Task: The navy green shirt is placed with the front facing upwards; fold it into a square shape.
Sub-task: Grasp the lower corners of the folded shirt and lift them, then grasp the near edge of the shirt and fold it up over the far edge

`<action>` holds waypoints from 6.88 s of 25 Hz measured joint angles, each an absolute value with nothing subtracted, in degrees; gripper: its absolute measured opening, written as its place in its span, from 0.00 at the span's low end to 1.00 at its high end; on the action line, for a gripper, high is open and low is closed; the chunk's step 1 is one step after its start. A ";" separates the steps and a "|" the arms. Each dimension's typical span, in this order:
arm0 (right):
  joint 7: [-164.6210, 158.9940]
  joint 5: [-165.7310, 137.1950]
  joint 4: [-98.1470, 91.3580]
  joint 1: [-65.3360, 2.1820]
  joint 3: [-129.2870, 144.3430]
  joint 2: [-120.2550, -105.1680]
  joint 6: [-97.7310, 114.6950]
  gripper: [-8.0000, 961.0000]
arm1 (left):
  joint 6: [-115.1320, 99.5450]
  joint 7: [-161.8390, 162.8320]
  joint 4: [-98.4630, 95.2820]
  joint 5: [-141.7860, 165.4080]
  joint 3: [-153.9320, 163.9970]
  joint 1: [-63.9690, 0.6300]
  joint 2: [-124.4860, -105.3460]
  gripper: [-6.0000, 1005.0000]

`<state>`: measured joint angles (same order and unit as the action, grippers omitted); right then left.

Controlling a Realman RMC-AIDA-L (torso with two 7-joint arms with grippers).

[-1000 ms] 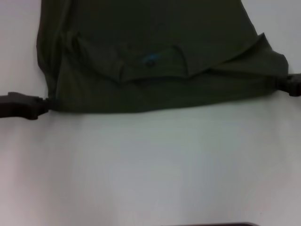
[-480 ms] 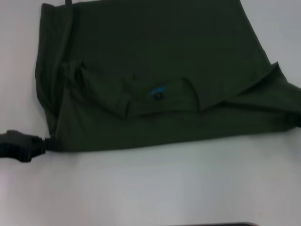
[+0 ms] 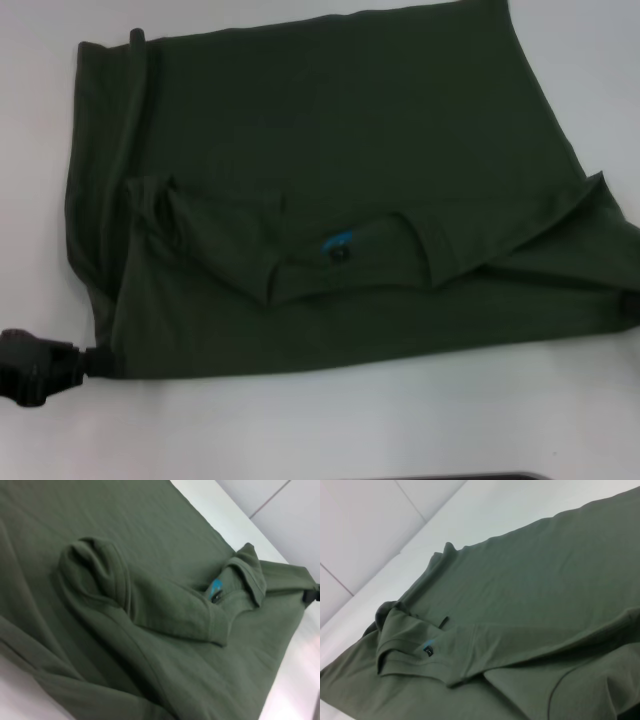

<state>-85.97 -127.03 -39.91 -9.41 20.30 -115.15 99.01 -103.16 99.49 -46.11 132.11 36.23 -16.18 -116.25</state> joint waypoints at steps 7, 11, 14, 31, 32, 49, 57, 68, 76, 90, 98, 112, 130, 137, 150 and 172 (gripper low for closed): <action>-84.13 -127.11 -39.91 -6.96 19.80 -115.78 100.60 0.08 | -105.34 98.77 -46.10 133.73 36.09 -15.43 -116.28 0.01; -82.84 -127.12 -39.48 -6.30 18.66 -115.86 100.90 0.08 | -105.87 98.77 -46.15 134.78 35.64 -15.07 -116.27 0.01; -82.29 -127.12 -39.48 -6.33 18.59 -116.12 101.32 0.08 | -106.13 98.09 -45.92 134.96 35.16 -15.05 -116.22 0.01; -78.86 -128.68 -40.06 -4.82 15.38 -117.58 103.58 0.08 | -106.05 97.29 -45.34 135.02 34.36 -18.12 -115.29 0.01; -78.36 -128.68 -40.08 -4.23 14.91 -117.83 103.69 0.08 | -105.93 97.29 -45.20 135.02 34.25 -18.40 -115.15 0.01; -76.12 -128.75 -40.05 -2.15 10.78 -118.71 105.97 0.08 | -106.19 97.05 -44.61 135.52 34.44 -19.55 -114.43 0.00; -76.49 -129.04 -40.07 -2.69 10.46 -117.63 103.57 0.08 | -105.70 96.98 -43.13 138.07 33.72 -19.20 -114.11 0.01; -76.85 -129.29 -40.08 -2.60 10.45 -117.32 104.01 0.08 | -105.70 97.27 -42.79 139.10 33.34 -19.71 -113.71 0.00; -76.51 -128.86 -40.71 -4.61 10.06 -117.30 106.09 0.08 | -106.42 97.05 -43.10 138.21 33.16 -21.76 -113.59 0.01; -85.79 -128.72 -50.55 -13.71 8.86 -116.93 110.55 0.08 | -112.10 97.40 -47.15 137.46 26.84 -24.27 -110.85 0.01; -89.30 -125.59 -51.99 -15.47 8.20 -114.82 112.25 0.08 | -115.17 98.41 -51.39 137.38 23.93 -25.32 -110.66 0.01; -91.55 -124.82 -51.37 -17.59 8.72 -115.10 108.21 0.08 | -113.46 98.65 -52.03 137.56 24.08 -30.52 -111.45 0.01; -97.50 -124.90 -46.95 -23.73 14.58 -115.46 92.17 0.08 | -98.05 100.73 -45.78 137.42 24.02 -41.22 -113.15 0.01; -99.89 -124.84 -44.18 -26.32 16.17 -114.92 85.31 0.08 | -91.65 101.21 -43.88 136.12 24.00 -42.39 -113.63 0.01; -105.73 -124.75 -40.76 -33.64 18.71 -114.87 73.56 0.08 | -79.42 101.78 -42.00 134.33 25.00 -46.25 -115.96 0.00; -111.48 -124.60 -36.35 -38.53 24.59 -114.82 57.63 0.08 | -60.74 102.00 -36.82 134.39 27.07 -48.33 -116.77 0.01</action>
